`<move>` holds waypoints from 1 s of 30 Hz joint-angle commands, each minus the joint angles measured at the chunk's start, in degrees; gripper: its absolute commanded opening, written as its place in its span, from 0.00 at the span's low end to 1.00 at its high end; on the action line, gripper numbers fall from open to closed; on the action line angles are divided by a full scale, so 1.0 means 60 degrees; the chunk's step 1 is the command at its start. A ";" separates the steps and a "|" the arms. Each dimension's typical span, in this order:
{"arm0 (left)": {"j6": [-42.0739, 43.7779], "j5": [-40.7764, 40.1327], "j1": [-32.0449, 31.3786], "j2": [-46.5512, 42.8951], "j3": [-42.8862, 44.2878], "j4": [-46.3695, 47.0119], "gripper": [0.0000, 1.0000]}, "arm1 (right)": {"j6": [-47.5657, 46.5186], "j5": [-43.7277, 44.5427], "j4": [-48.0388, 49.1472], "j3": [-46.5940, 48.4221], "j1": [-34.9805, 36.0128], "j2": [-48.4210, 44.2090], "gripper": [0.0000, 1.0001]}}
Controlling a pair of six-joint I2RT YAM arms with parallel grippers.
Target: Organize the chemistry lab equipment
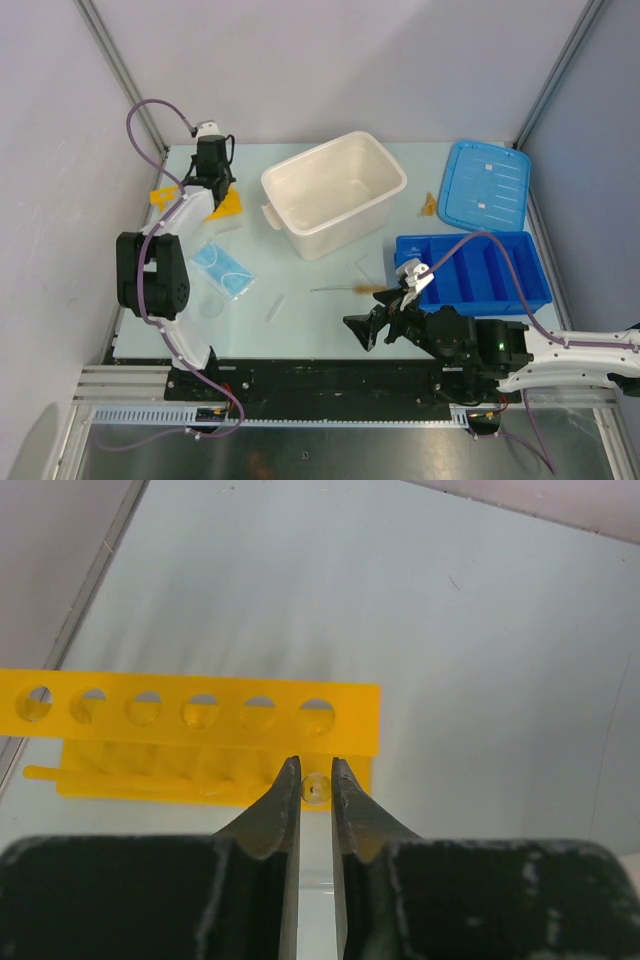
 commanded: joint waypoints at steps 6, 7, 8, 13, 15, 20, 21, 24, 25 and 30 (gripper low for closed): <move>-0.0242 0.0226 0.0023 -0.0467 0.0338 -0.0202 0.16 | -0.0114 -0.0036 0.0259 -0.0017 -0.0026 -0.0060 0.99; -0.0253 0.0225 0.0023 -0.0479 0.0341 -0.0242 0.16 | -0.0122 -0.0038 0.0258 -0.0017 -0.0038 -0.0069 0.99; -0.0266 0.0217 0.0023 -0.0492 0.0343 -0.0284 0.16 | -0.0126 -0.0039 0.0249 -0.0017 -0.0030 -0.0066 0.99; -0.0213 0.0062 0.0024 -0.0535 0.0394 -0.0495 0.16 | -0.0161 -0.0047 0.0268 -0.0017 -0.0039 -0.0085 0.99; -0.0157 -0.0054 0.0034 -0.0527 0.0438 -0.0563 0.15 | -0.0189 -0.0060 0.0303 -0.0017 -0.0044 -0.0073 0.99; -0.0079 -0.0094 0.0030 -0.0535 0.0577 -0.0674 0.15 | -0.0216 -0.0096 0.0316 -0.0017 -0.0044 -0.0044 0.99; -0.0069 -0.0081 0.0026 -0.0549 0.0600 -0.0683 0.15 | -0.0224 -0.0097 0.0315 -0.0017 -0.0040 -0.0047 0.99; -0.0081 -0.0014 0.0032 -0.0558 0.0666 -0.0699 0.15 | -0.0231 -0.0086 0.0320 -0.0017 -0.0051 -0.0049 0.99; -0.0085 0.0010 0.0035 -0.0554 0.0681 -0.0703 0.16 | -0.0232 -0.0092 0.0310 -0.0017 -0.0051 -0.0041 0.99; -0.0103 -0.0029 0.0034 -0.0352 0.0655 -0.0707 0.16 | -0.0225 -0.0117 0.0333 -0.0017 -0.0050 -0.0033 0.99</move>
